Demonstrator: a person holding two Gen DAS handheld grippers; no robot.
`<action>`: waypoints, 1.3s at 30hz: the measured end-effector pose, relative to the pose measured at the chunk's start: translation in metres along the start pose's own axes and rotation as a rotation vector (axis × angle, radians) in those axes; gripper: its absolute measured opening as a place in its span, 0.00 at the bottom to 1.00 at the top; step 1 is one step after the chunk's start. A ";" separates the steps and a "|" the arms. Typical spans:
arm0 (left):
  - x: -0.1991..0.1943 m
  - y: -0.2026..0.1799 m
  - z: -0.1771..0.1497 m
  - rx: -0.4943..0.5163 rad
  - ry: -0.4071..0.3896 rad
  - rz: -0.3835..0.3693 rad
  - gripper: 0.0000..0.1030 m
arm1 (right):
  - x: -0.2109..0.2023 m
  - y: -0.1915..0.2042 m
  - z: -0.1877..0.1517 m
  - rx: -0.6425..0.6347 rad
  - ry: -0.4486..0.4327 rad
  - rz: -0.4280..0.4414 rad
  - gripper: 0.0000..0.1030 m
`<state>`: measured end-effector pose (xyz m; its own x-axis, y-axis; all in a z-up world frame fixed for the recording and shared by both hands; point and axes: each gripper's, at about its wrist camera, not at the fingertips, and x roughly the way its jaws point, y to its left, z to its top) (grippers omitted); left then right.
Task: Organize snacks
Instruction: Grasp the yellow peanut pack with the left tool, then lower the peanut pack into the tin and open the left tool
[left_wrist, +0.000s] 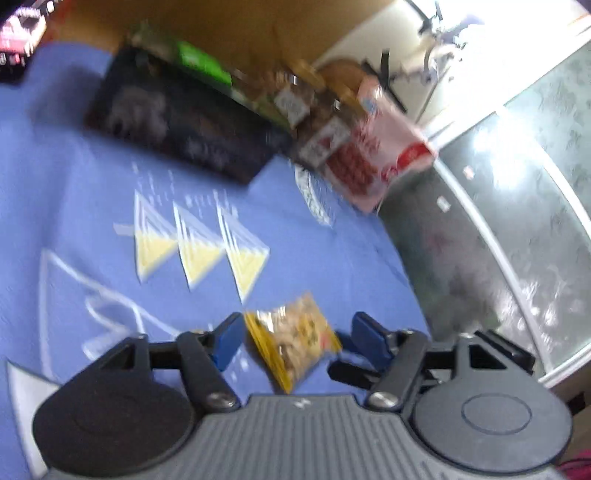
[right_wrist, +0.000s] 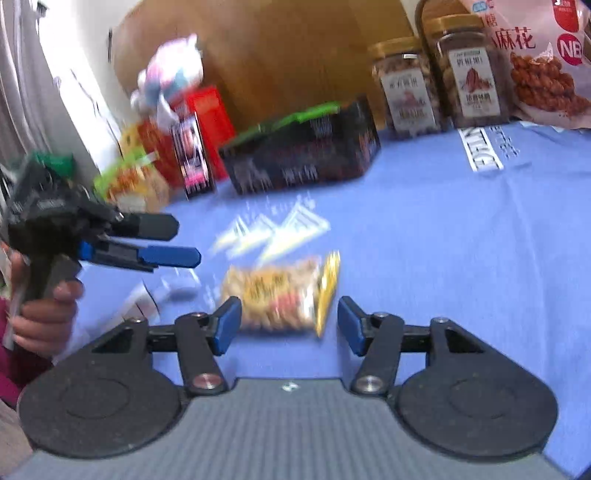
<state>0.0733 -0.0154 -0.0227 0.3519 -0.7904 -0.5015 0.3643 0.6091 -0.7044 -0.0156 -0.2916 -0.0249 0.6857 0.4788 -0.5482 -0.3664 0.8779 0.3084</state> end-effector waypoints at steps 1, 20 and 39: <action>0.007 0.000 -0.004 -0.008 0.011 0.018 0.72 | 0.000 0.004 -0.003 -0.037 0.000 -0.011 0.62; -0.033 0.001 0.025 0.024 -0.141 0.076 0.33 | 0.067 0.075 0.034 -0.318 -0.043 0.012 0.25; 0.020 -0.016 0.170 0.186 -0.188 0.123 0.33 | 0.116 0.027 0.133 -0.303 -0.242 -0.150 0.26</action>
<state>0.2207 -0.0302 0.0641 0.5504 -0.6944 -0.4635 0.4548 0.7149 -0.5311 0.1377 -0.2137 0.0231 0.8604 0.3606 -0.3601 -0.3948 0.9185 -0.0237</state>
